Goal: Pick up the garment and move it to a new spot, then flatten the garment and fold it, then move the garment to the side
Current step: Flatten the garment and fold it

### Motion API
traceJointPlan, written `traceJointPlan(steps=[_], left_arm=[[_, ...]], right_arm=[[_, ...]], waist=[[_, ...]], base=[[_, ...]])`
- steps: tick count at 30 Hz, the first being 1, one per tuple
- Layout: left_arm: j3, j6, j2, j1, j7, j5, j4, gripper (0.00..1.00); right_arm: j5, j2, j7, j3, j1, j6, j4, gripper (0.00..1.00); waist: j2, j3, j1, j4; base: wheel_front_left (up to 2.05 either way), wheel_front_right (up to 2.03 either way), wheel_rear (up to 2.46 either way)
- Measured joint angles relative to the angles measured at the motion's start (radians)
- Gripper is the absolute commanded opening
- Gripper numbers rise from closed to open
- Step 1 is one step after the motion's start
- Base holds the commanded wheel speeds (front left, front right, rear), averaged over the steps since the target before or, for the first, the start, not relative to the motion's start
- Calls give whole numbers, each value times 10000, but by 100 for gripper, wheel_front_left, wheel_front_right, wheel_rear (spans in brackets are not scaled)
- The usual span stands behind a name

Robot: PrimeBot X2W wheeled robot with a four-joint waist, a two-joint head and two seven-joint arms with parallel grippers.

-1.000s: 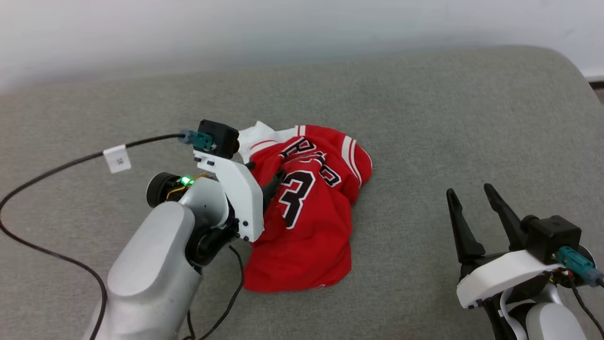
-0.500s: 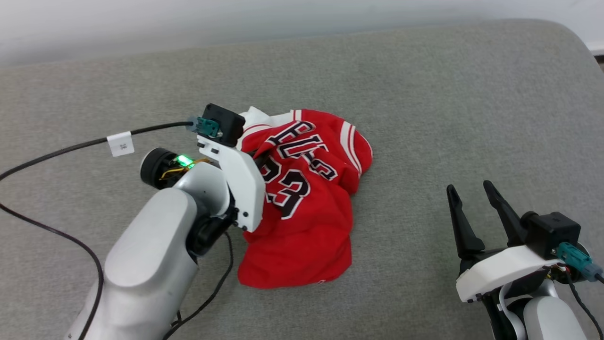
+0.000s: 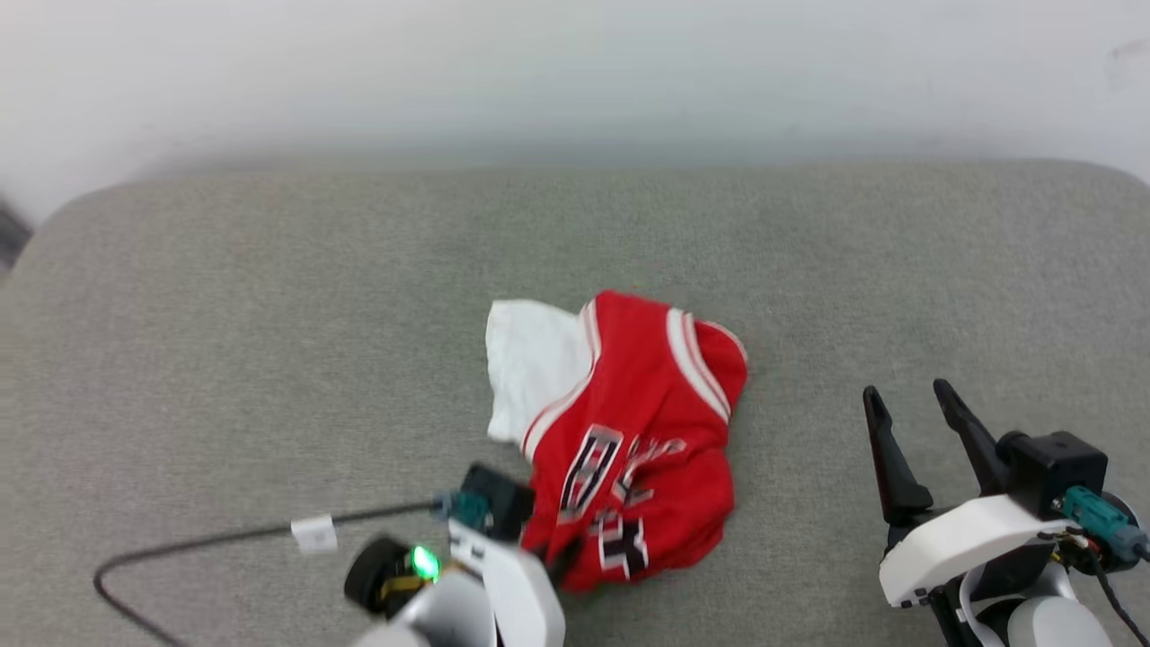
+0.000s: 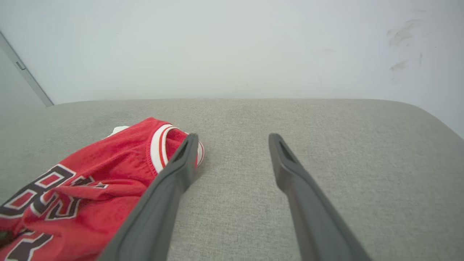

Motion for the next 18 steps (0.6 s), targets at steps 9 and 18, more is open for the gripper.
traceJointPlan(steps=[9, 18], left_arm=[[-360, 481, -468, 1889, -299, -573, 658, 100], [451, 1139, -571, 1763, -2913, 288, -132, 100]], right_arm=[[-90, 0, 337, 67, 477, 0, -362, 100], [-98, 0, 558, 19, 829, 0, -604, 100]], waist=[[0, -643, 0, 170], [0, -989, -1, 77]], base=[[0, 0, 0], [0, 0, 0]])
